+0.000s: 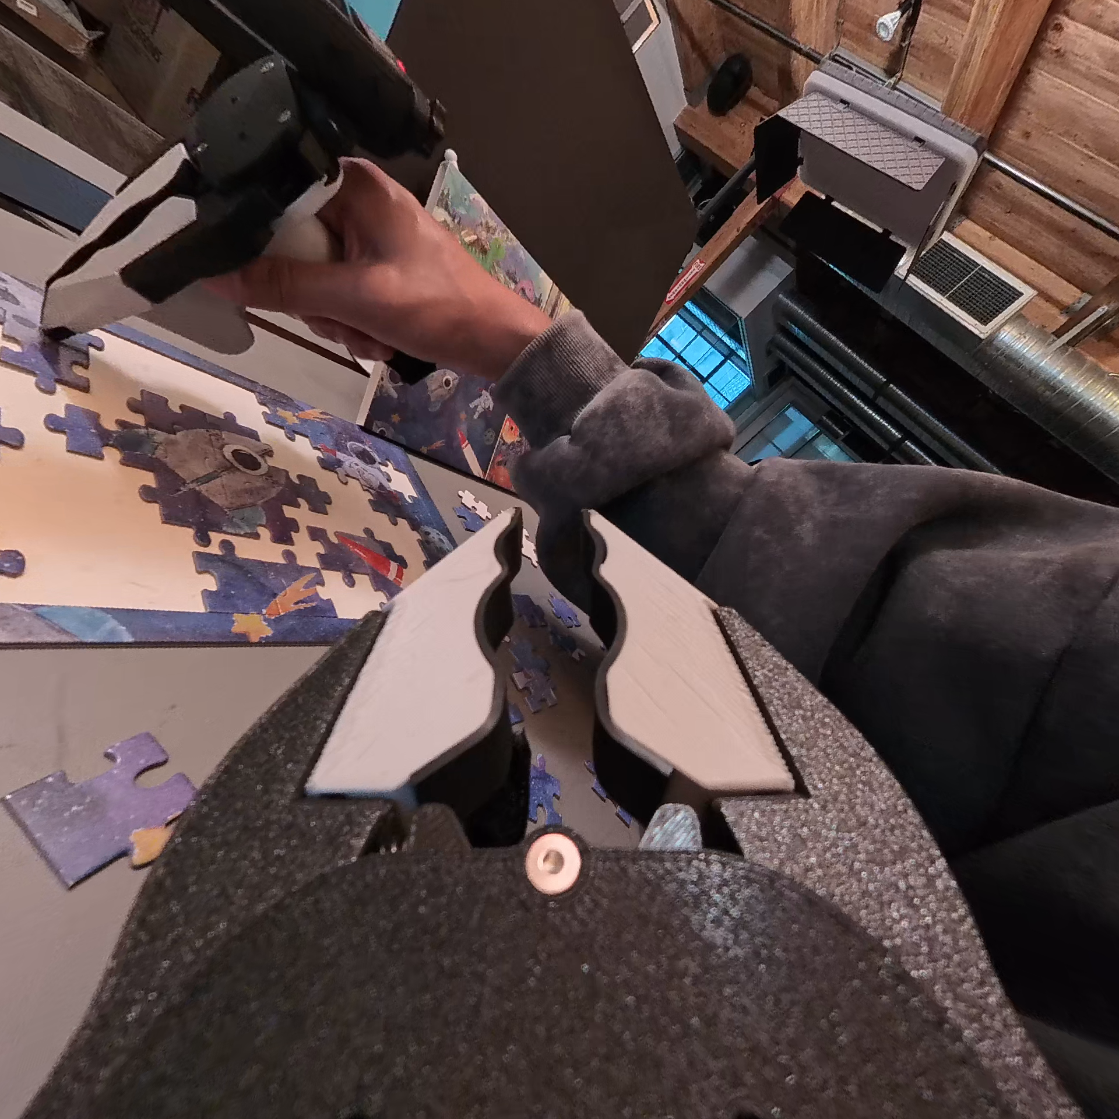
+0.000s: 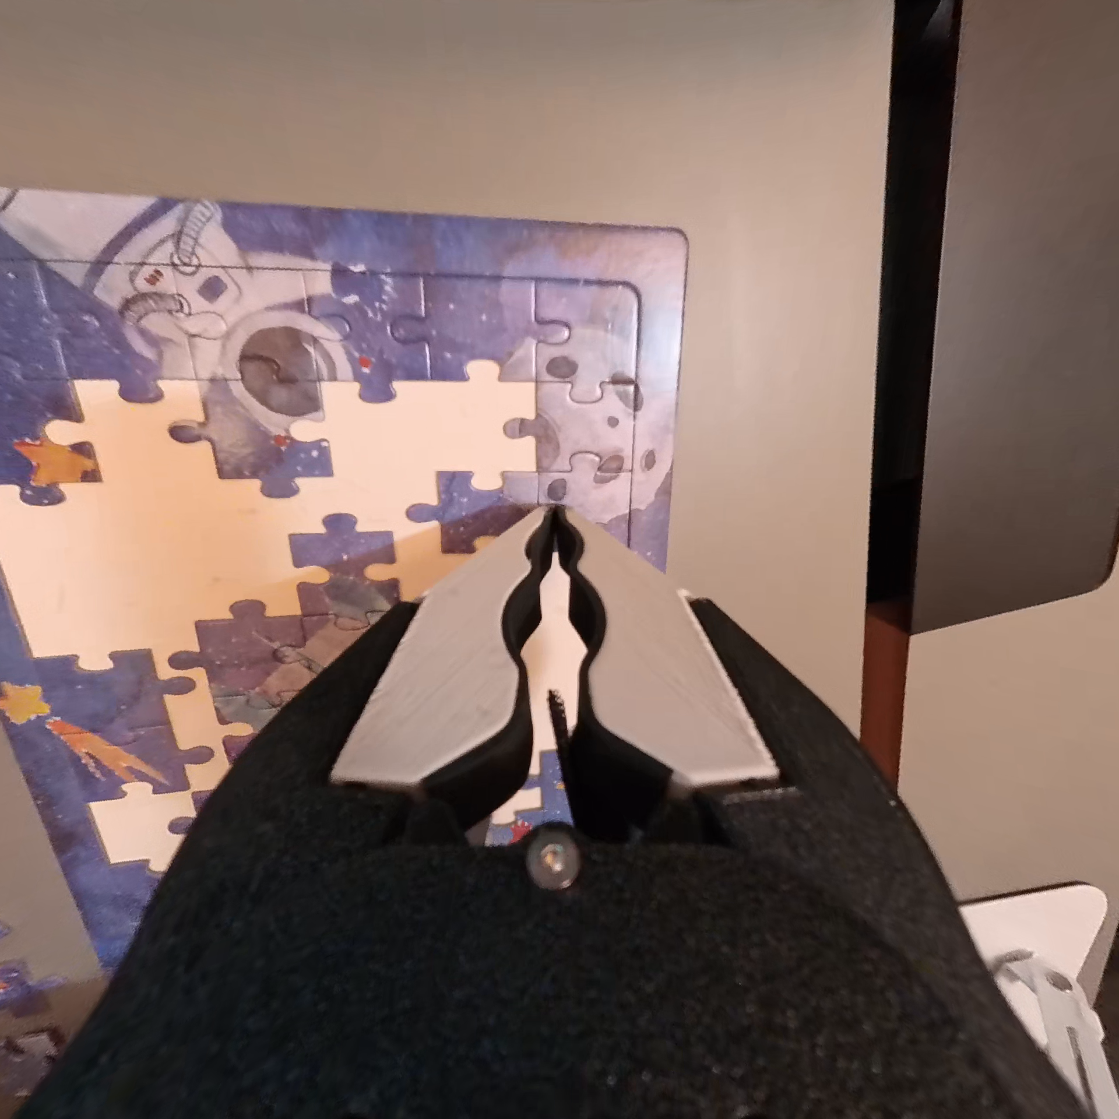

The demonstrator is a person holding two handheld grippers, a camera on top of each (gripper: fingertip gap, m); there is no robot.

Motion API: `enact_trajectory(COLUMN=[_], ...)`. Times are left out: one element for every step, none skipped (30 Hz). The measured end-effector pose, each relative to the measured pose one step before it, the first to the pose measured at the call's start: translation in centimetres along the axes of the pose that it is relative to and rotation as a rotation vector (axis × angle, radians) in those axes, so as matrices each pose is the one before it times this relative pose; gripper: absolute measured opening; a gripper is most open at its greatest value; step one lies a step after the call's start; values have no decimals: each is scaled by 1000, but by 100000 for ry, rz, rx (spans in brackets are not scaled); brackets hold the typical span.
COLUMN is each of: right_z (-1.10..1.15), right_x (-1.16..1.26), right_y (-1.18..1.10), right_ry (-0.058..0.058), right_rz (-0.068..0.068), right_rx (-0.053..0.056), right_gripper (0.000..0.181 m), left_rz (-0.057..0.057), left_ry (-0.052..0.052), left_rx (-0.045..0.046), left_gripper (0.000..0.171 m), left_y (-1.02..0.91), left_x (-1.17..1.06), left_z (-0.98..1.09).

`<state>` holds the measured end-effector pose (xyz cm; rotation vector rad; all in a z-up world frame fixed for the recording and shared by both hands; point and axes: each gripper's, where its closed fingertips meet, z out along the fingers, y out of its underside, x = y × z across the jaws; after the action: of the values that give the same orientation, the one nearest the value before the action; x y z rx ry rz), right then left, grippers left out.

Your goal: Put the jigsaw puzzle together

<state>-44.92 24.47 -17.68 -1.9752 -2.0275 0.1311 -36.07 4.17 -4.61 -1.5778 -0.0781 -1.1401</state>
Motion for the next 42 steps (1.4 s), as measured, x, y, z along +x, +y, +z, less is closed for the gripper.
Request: enact_trajectory(right_z=[-10,-58,-58,-205,-344,-280,-174,85,345,672,-38,29,-18,-26,-37,-70,-266,-360,-378,-323,-73,128,483,477,76,-26,-42,-73,-249,-311,-284,-53,42,392,279,85,-53,-161,-422,-926,-1447,-1827], right_x=[4,53,207,279,179,-121,-299,-254,-327,-545,-54,-86,-11,-2,181,308,110,95,-8,-357,-535,-638,-476,-238,-293,22,17,175,374,166,106,-179,-189,-647,-58,-155,34,150,379,238,18,104], right_y=[-49,-21,-41,-126,-480,-652,-537,-77,397,832,-441,65,47,-8,48,4,-215,-319,-336,-172,134,355,748,324,217,-174,-52,13,-166,-181,-37,220,136,553,-8,95,-48,105,15,-447,-669,-601], right_ry=[116,21,729,1614,1568,-182,-855,-30,-298,-1798,455,-522,-221,135,1469,2189,829,618,-197,-1857,-2671,-2784,-1156,724,-1497,-220,-308,624,1804,92,-314,-562,-1118,-1543,1132,309,445,671,2511,1740,159,855], right_rz=[-665,-607,60,-183,280,1055,609,-765,-1424,-1025,-239,627,-1,-646,-915,-744,-65,1086,1766,1372,289,-701,-1225,-1243,-55,1477,417,-139,342,1255,1706,1350,156,-923,-1137,-945,99,-194,-588,-212,1008,1196], right_rx=[-494,-756,-1068,258,3020,3704,2972,418,-1917,-4254,3979,-327,-706,-725,-973,-50,1817,2615,2714,1769,-193,-1252,-3389,158,-644,979,116,-162,1569,1867,885,-154,-564,-1895,429,-460,-289,-1641,-591,2882,4108,4204], right_gripper=[0,0,0,0,0,0,0,0,0,0,0,0,0,0,0,0,0,0,0,0,0,0,0,0,1,0,0,0,0,0,0,0,0,0,0,1,0,0,0,0,0,0], left_rz=[5,-8,-52,-57,-34,-48,-72,-68,-24,8,-36,-109,-84,7,24,-21,-83,-142,-162,-129,-32,33,2,-4,50,65,56,22,-3,-29,-80,-62,-5,109,274,271,182,135,120,164,303,386], left_ry=[-66,-109,-17,25,-45,-27,47,74,65,6,-34,26,50,-21,-37,25,18,-28,-3,62,64,16,23,4,-92,-55,1,-49,-82,-91,-71,-66,-34,-3,-68,-70,-74,-132,-157,-198,-272,-372], left_rx=[24,52,50,22,101,83,-84,-129,-59,30,56,-11,-61,-27,49,54,45,66,22,-97,-106,-85,-109,-45,4,-70,-96,-7,91,127,128,60,-107,-193,-214,-225,-144,-51,4,59,15,-118], left_gripper=[18,18,18,18,18,18,18,18,18,18,18,18,18,18,18,18,18,18,18,18,18,18,18,18,18,18,18,18,18,18,18,18,18,18,18,18,18,18,18,18,18,18], left_y=[-5,-10,-16,-2,-30,-28,19,21,8,3,-1,6,8,9,5,-16,-18,-16,8,11,-6,14,22,16,2,11,19,-12,-19,-24,-20,-7,-2,23,49,45,23,-2,7,-15,-14,-2], left_x=[2,-15,8,12,39,13,-29,-13,11,-7,-9,-30,-21,-15,-4,16,15,13,-8,-16,-14,0,-4,-6,-16,0,1,-7,-17,-16,-5,0,-8,12,0,-18,-48,-21,-20,-16,-12,-37], left_z=[9,-10,-9,-20,1,-6,23,13,-4,1,3,14,25,19,-27,-31,-24,6,7,9,18,8,-9,10,14,16,-1,-6,0,3,-5,-18,-5,22,24,10,-24,-17,-15,-10,-13,-29])
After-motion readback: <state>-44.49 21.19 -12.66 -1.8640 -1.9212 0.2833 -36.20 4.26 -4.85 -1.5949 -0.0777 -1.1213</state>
